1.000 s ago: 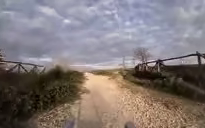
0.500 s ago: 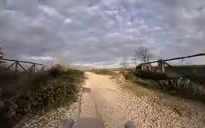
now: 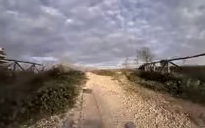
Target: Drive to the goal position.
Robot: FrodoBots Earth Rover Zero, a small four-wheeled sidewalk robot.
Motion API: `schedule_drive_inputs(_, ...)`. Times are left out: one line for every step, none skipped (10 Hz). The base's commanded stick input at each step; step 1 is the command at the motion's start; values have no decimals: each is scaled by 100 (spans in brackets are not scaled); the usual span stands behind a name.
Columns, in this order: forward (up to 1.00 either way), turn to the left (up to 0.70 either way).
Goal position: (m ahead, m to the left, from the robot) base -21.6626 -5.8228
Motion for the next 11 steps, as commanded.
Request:
schedule_drive_inputs(50,0)
schedule_drive_inputs(50,0)
schedule_drive_inputs(50,0)
schedule_drive_inputs(50,0)
schedule_drive_inputs(50,0)
schedule_drive_inputs(50,0)
schedule_drive_inputs(50,0)
schedule_drive_inputs(50,0)
schedule_drive_inputs(11,0)
schedule_drive_inputs(0,0)
schedule_drive_inputs(0,0)
